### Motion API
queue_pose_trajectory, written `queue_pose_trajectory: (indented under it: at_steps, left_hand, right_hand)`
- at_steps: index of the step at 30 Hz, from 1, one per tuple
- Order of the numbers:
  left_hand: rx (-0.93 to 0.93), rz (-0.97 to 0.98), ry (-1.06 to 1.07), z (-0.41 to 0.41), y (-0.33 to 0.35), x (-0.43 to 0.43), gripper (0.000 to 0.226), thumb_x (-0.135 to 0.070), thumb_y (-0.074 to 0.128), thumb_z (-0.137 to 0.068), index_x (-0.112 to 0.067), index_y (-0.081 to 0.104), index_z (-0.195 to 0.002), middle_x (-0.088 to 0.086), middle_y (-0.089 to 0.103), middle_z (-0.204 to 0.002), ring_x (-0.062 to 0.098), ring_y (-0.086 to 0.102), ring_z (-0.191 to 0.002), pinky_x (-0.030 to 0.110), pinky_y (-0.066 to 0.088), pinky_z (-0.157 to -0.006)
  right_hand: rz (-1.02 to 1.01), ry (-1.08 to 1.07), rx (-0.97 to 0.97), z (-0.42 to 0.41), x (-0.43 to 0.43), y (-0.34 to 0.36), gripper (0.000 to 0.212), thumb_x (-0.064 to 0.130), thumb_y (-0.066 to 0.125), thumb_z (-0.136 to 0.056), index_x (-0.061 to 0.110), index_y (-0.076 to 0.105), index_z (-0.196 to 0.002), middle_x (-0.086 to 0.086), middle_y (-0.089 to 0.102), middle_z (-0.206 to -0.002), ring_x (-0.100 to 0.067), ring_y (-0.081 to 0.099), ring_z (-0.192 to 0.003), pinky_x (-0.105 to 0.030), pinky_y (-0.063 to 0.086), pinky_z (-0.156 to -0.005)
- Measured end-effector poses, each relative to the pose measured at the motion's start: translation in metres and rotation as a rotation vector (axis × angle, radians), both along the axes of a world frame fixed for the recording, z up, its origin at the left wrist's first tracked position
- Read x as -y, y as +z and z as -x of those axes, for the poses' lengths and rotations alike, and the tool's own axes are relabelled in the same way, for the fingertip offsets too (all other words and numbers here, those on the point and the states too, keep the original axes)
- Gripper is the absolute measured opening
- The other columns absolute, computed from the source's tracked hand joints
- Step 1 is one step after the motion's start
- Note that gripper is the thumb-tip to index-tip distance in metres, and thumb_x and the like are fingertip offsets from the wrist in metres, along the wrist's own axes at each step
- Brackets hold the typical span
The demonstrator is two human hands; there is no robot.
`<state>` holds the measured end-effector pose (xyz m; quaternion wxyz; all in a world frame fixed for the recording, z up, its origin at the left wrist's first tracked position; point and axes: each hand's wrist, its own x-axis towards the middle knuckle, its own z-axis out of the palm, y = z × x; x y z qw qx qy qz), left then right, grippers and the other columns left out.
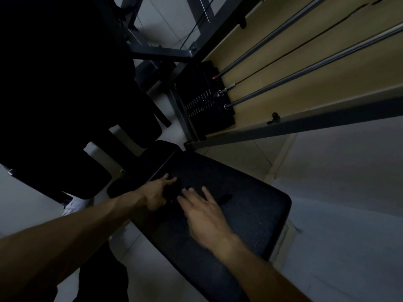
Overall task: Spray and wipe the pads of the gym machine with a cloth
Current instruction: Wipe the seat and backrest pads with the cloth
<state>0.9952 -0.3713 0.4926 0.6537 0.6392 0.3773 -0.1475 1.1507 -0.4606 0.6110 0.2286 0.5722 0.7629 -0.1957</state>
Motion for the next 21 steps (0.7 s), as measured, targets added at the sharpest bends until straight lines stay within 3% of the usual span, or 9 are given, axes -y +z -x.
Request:
queue_pose_trajectory:
  at_steps: [3,7,9,12,14,17,21]
  left_hand:
    - [0.011,-0.026,0.045,0.005,-0.007,0.002,0.089,-0.033,0.074,-0.093,-0.031,0.018,-0.162,-0.001,0.002,-0.172,0.022,0.014,-0.157,0.037,0.021,-0.126]
    - [0.031,-0.084,0.033,0.009,-0.018,0.005,0.09,-0.044,0.075,-0.089,-0.035,0.021,-0.162,-0.004,0.007,-0.171,0.023,0.018,-0.156,0.042,0.024,-0.125]
    - [0.042,-0.131,0.039,0.012,-0.019,0.005,0.089,-0.046,0.075,-0.089,-0.034,0.024,-0.161,-0.005,0.011,-0.171,0.02,0.022,-0.155,0.039,0.025,-0.124]
    - [0.048,-0.222,0.042,0.015,-0.021,0.005,0.083,-0.042,0.073,-0.092,-0.027,0.029,-0.16,-0.004,0.019,-0.17,0.016,0.027,-0.153,0.033,0.025,-0.123]
    - [0.02,-0.237,0.023,0.015,-0.025,0.004,0.084,-0.046,0.071,-0.092,-0.024,0.028,-0.16,-0.002,0.019,-0.17,0.019,0.025,-0.154,0.036,0.025,-0.124]
    - [-0.041,-0.199,-0.043,0.016,-0.032,0.003,0.096,-0.061,0.068,-0.088,-0.025,0.019,-0.163,-0.003,0.007,-0.172,0.027,0.008,-0.158,0.043,0.017,-0.127]
    - [-0.009,-0.165,-0.037,0.018,-0.033,0.0,0.104,-0.061,0.07,-0.087,-0.023,0.013,-0.164,-0.005,-0.001,-0.172,0.028,-0.005,-0.158,0.046,0.012,-0.128]
  right_hand:
    - [-0.152,-0.034,0.081,-0.042,-0.011,0.018,0.069,0.003,0.074,-0.081,0.014,0.054,-0.146,-0.009,0.048,-0.156,-0.026,0.044,-0.146,-0.051,0.01,-0.125]
    - [-0.369,-0.335,0.353,-0.051,-0.05,0.003,0.062,0.002,0.07,-0.085,0.005,0.053,-0.145,-0.02,0.048,-0.153,-0.034,0.044,-0.145,-0.056,0.016,-0.125]
    - [-0.323,-0.364,0.336,-0.017,-0.054,-0.02,0.069,0.009,0.075,-0.084,0.003,0.049,-0.148,-0.023,0.044,-0.156,-0.036,0.039,-0.147,-0.055,0.02,-0.126]
    - [-0.085,-0.225,0.12,0.029,-0.038,-0.047,0.069,0.014,0.064,-0.094,0.004,0.036,-0.157,-0.022,0.029,-0.165,-0.034,0.022,-0.156,-0.051,0.005,-0.129]
    - [0.034,-0.105,0.032,0.031,-0.03,-0.045,0.063,0.012,0.058,-0.098,0.008,0.037,-0.157,-0.016,0.028,-0.167,-0.029,0.02,-0.157,-0.047,-0.002,-0.129]
    - [-0.032,-0.084,0.11,-0.005,-0.042,-0.026,0.073,0.007,0.063,-0.09,0.013,0.035,-0.158,-0.009,0.025,-0.169,-0.024,0.019,-0.157,-0.048,-0.006,-0.128]
    - [-0.277,-0.316,0.34,-0.04,-0.075,-0.025,0.07,0.005,0.066,-0.09,0.007,0.04,-0.155,-0.016,0.035,-0.163,-0.03,0.03,-0.153,-0.051,0.008,-0.128]
